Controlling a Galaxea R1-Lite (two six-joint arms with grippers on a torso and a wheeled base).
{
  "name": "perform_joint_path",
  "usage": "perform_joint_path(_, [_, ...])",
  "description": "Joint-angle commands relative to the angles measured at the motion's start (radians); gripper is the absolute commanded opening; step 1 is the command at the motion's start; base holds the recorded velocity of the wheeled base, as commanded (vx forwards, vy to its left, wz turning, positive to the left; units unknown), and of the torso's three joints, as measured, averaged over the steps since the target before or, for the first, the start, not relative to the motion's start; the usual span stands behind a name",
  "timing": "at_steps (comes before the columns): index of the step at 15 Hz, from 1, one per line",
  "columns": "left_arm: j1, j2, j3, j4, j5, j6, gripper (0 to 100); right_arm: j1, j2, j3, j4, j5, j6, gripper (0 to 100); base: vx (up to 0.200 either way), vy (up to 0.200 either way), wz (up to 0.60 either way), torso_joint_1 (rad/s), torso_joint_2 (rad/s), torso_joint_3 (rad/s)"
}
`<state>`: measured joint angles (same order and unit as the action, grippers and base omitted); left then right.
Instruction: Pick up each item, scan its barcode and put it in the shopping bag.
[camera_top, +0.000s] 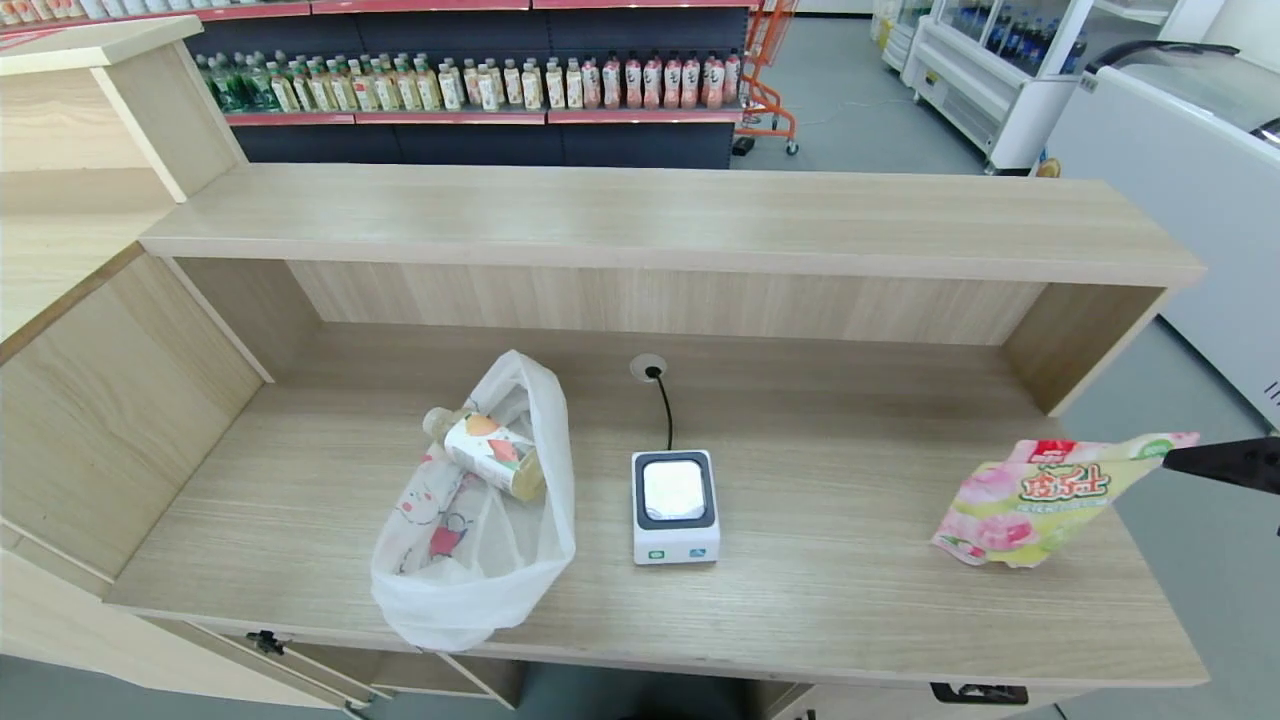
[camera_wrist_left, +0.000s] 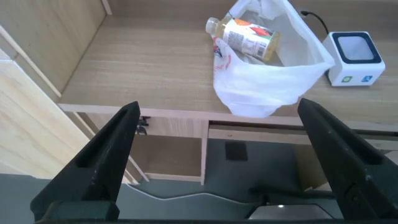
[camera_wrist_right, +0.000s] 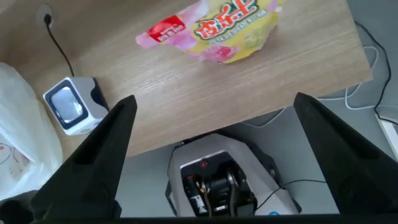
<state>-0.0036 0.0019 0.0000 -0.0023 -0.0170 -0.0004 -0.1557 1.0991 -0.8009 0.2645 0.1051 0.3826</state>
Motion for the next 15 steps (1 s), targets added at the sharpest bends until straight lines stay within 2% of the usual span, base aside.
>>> perform_joint_path(1, [0.001, 0.000, 0.000, -0.001, 0.000, -0.001, 100, 0.002, 0.008, 0.002, -0.001, 0.001, 0.001, 100, 0.000, 0.000, 0.00, 0.000, 0.00, 0.000])
perform_joint_path(6, [0.001, 0.000, 0.000, -0.001, 0.000, -0.003, 100, -0.001, 0.022, 0.000, -0.002, -0.002, 0.009, 100, 0.000, 0.000, 0.00, 0.000, 0.00, 0.000])
perform_joint_path(11, [0.001, 0.000, 0.000, -0.001, 0.000, 0.000, 100, -0.007, 0.028, 0.003, -0.001, -0.012, 0.038, 100, 0.000, -0.200, 0.00, 0.004, 0.00, 0.000])
perform_joint_path(15, [0.001, 0.000, 0.000, -0.001, 0.000, -0.001, 100, -0.007, 0.068, -0.003, -0.001, -0.050, 0.141, 100, 0.000, 0.000, 0.00, 0.000, 0.00, 0.000])
